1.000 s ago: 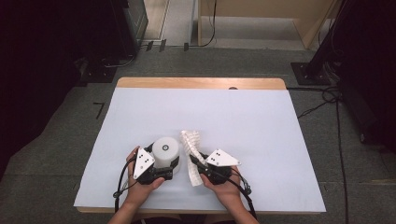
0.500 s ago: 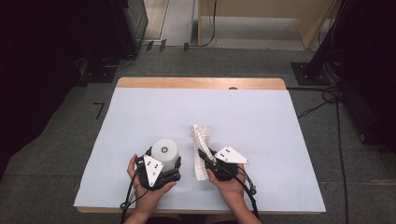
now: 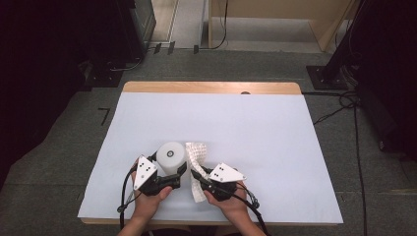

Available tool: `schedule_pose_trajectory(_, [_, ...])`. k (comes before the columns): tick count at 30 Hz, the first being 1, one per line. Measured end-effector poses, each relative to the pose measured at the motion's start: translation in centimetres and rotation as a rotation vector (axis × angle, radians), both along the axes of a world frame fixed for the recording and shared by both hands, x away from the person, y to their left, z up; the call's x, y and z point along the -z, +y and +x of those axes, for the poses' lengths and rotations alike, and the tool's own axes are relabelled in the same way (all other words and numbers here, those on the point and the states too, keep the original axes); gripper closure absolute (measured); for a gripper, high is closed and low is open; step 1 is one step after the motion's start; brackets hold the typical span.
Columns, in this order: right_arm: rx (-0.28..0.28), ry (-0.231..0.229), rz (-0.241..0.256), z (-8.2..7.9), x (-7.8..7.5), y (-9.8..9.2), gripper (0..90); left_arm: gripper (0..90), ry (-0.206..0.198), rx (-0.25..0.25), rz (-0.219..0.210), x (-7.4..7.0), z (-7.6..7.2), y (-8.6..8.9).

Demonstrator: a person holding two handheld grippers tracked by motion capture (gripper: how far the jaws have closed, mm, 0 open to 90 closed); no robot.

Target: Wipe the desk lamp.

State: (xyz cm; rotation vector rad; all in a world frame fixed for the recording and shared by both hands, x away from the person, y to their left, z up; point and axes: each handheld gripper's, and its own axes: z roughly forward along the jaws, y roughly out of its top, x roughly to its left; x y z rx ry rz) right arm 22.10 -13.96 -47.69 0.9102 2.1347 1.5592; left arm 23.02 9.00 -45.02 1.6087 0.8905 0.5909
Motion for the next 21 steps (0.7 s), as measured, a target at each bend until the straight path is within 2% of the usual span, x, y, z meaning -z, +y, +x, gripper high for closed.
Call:
schedule_pose_trajectory(1, [-0.004,0.011,-0.007,0.1,0.1,0.1,75.6,8.9,0.003,0.009,-0.005,-0.1,0.1,0.2])
schedule_pose_trajectory(3, [-0.007,0.026,0.011,0.2,0.1,-0.1,75.8,8.8,0.016,0.030,-0.011,0.0,0.3,0.3])
schedule_pose_trajectory(5, [-0.002,0.012,0.020,0.2,-0.3,-0.4,75.9,8.9,0.029,0.060,0.004,0.3,0.4,0.1])
schedule_pose_trajectory(6, [0.000,-0.002,0.031,0.2,-0.6,-0.6,76.0,8.8,0.039,0.082,0.028,0.6,0.4,-0.3])
schedule_pose_trajectory(8, [0.010,-0.052,0.051,-0.1,-1.9,-1.2,76.2,8.8,0.041,0.097,0.055,1.0,0.3,-1.1])
schedule_pose_trajectory(10, [0.012,-0.060,0.040,0.0,-2.0,-1.4,76.4,8.8,0.037,0.101,0.051,0.9,0.2,-1.1])
schedule_pose_trajectory(12, [0.007,-0.042,0.018,0.2,-1.5,-1.4,76.6,8.8,0.029,0.094,0.041,0.6,0.2,-0.8])
schedule_pose_trajectory(14, [-0.012,-0.004,-0.023,0.5,-0.5,-1.0,76.6,8.8,0.023,0.079,0.029,0.4,0.3,-0.4])
schedule_pose_trajectory(15, [-0.012,-0.004,-0.023,0.5,-0.5,-1.0,76.6,8.8,0.023,0.079,0.029,0.4,0.3,-0.4])
schedule_pose_trajectory(16, [-0.029,0.027,-0.059,0.7,0.3,-0.5,76.5,8.8,0.022,0.076,0.013,0.2,0.4,0.0])
schedule_pose_trajectory(18, [-0.028,0.041,-0.060,0.9,0.6,-0.5,76.4,8.8,0.018,0.079,0.009,0.2,0.5,0.2])
schedule_pose_trajectory(21, [-0.018,0.032,-0.048,1.0,0.3,-0.7,76.4,8.8,0.014,0.091,0.014,0.3,0.5,-0.1])
